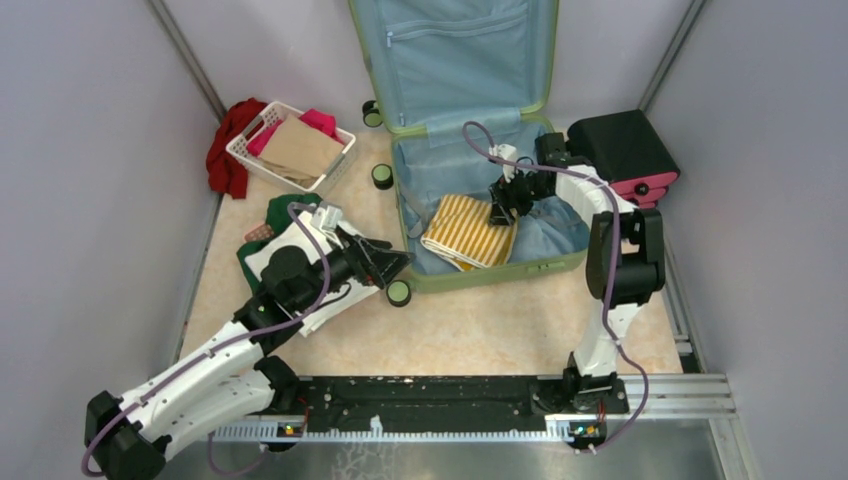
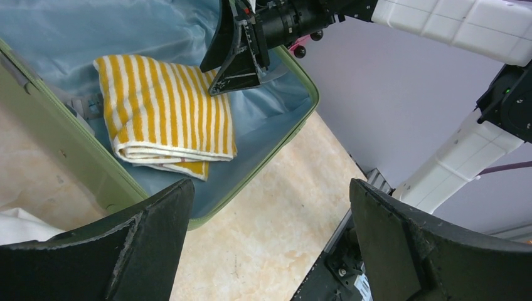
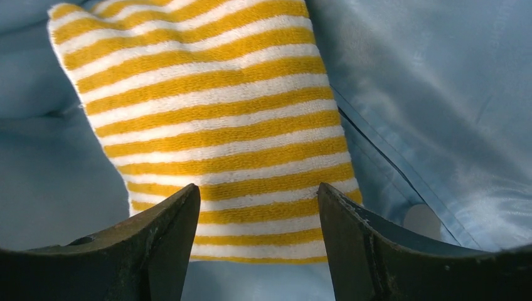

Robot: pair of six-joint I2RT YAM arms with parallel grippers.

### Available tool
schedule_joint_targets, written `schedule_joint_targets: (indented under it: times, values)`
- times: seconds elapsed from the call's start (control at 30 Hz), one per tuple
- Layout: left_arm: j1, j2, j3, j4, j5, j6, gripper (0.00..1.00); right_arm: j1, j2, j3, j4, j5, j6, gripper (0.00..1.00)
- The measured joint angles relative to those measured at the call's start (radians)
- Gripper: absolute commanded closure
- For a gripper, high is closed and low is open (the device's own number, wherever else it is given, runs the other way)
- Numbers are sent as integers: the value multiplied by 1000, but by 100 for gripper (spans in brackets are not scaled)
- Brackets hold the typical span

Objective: Open, take out, and arrange the luggage

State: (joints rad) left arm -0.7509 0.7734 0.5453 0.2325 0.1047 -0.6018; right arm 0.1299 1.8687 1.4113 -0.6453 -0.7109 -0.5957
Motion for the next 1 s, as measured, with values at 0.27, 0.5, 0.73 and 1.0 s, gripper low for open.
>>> schedule_joint_targets:
  times: [0.27,0.5,0.73,1.0]
  values:
    - [0,-7,-23,14,-2,-18,1,0,24,10,0,73,3,32]
    - [0,-13,-37,23,-3,-34,1,-9,41,45,-18,68,14,31]
    - [0,-16,-40,23,-2,-34,1,-35,98,111,-52,63,13,31]
    - [0,-30,-41,23,-3,-34,1,-37,191,154,-82,36,14,38]
